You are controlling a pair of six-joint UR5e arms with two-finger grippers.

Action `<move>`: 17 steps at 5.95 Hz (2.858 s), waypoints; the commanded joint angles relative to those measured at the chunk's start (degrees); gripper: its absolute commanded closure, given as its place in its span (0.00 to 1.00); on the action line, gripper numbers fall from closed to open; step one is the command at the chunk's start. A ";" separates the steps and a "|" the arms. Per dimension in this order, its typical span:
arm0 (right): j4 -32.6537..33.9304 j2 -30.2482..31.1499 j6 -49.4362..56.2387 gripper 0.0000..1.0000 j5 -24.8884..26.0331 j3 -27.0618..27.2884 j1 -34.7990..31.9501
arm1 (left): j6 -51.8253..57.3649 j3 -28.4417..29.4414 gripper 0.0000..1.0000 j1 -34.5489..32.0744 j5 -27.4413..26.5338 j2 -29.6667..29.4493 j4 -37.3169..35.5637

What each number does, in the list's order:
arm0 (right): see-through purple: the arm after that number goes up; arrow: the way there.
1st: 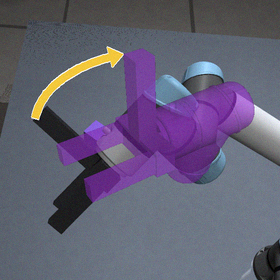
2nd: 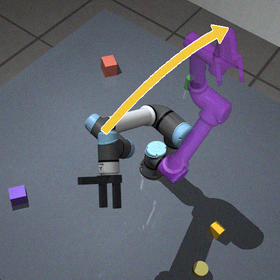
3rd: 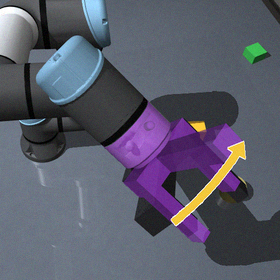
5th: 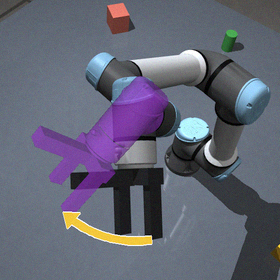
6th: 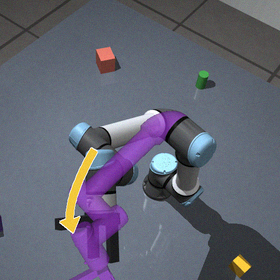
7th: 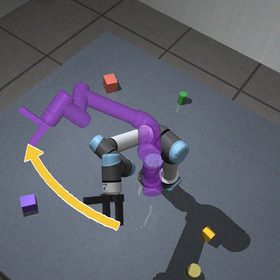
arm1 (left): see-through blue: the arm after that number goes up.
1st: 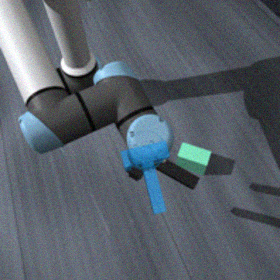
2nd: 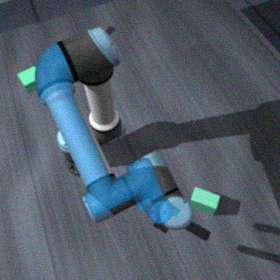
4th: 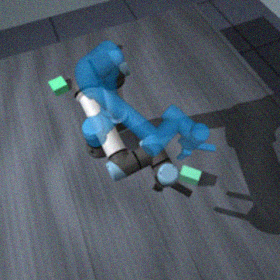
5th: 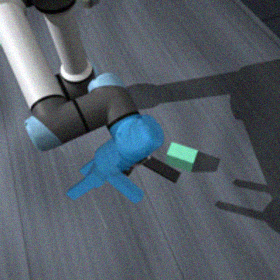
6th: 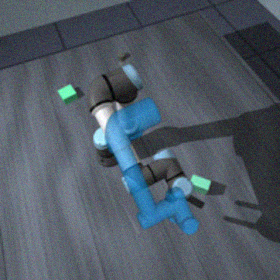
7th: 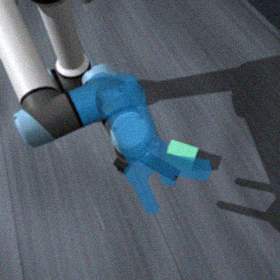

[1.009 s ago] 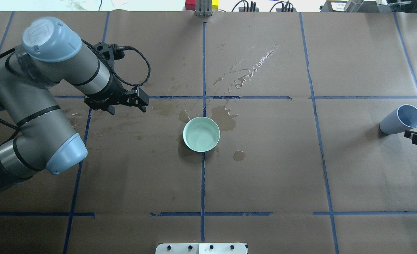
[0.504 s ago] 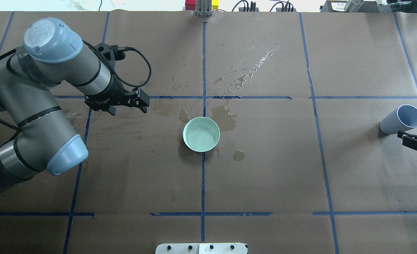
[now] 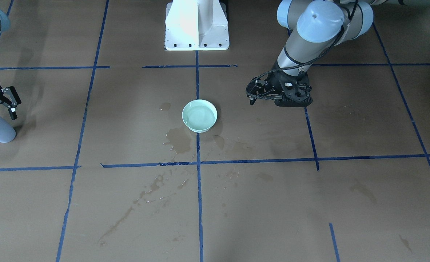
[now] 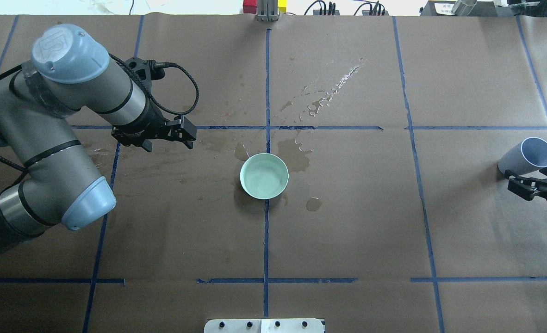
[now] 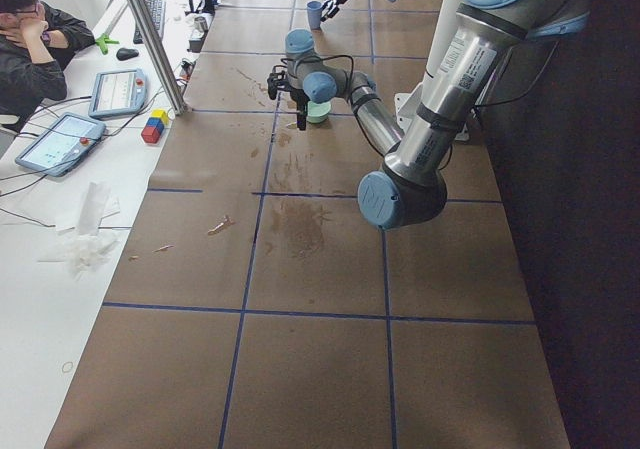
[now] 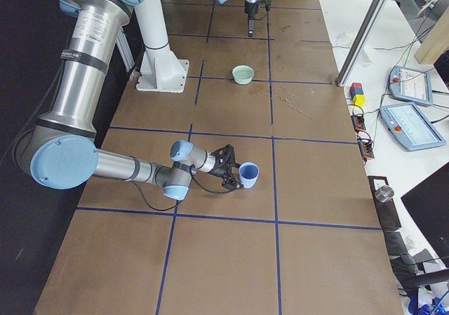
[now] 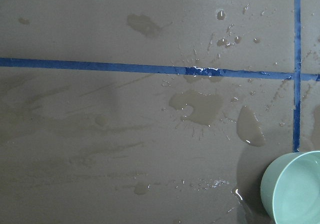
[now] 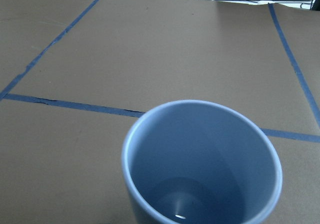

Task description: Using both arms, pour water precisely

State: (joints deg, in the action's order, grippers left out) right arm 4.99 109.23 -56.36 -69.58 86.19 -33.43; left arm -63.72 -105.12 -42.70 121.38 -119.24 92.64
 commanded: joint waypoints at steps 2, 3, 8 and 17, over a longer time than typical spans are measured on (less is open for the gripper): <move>-0.07 -1.55 0.46 0.00 6.72 -1.99 1.44 | 0.00 0.18 0.00 0.07 0.00 -0.03 0.00; -0.16 -3.04 0.46 0.00 7.87 -2.69 1.35 | 0.00 0.18 0.00 0.07 0.00 -0.03 0.00; -2.43 -4.19 0.46 0.03 7.88 -4.37 1.26 | -0.18 0.71 0.00 0.16 -0.17 -0.03 0.44; 19.54 -8.90 7.13 0.96 3.48 20.30 0.21 | -0.61 0.36 0.00 0.16 -0.17 -0.11 0.44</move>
State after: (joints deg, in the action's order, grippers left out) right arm 15.77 103.56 -49.53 -65.99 102.79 -33.10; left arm -64.32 -104.84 -42.56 121.20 -119.15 93.08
